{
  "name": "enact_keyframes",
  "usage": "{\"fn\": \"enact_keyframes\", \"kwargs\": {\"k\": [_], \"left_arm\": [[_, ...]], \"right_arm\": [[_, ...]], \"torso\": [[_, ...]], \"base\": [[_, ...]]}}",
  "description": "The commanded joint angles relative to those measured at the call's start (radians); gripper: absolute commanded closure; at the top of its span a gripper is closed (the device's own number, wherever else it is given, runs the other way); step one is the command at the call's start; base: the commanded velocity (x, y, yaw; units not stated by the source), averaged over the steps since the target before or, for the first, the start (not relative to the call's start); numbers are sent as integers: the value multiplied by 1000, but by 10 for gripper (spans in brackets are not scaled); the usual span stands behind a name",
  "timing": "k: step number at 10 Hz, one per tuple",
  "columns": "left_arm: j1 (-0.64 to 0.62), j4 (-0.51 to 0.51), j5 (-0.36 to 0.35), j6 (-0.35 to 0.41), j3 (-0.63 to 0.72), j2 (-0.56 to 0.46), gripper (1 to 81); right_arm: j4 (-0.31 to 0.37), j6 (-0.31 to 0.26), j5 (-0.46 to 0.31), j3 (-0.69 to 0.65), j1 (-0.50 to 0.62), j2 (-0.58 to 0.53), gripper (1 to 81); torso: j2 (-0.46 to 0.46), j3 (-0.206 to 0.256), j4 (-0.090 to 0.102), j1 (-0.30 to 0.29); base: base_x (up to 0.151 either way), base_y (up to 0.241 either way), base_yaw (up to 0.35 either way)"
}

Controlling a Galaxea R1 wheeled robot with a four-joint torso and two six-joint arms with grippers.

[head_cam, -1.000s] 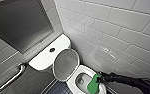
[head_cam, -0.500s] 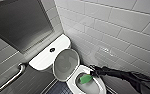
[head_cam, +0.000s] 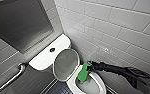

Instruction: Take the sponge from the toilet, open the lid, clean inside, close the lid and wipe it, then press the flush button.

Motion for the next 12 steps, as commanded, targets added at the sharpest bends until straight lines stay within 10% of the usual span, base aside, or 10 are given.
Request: {"fn": "enact_keyframes", "kwargs": {"k": [1,5,12], "left_arm": [[22,5,82,8,0,0,10],[23,4,84,6,-7,-5,10],[25,5,84,8,-7,6,10]], "right_arm": [[-36,-19,-20,-58,179,47,811],[-57,-29,4,-246,136,94,811],[-73,-46,-111,69,79,-156,811]], "torso": [[0,0,0,0],[0,0,0,0],[0,0,0,0]], "base": [[0,0,0],[0,0,0],[0,0,0]]}}
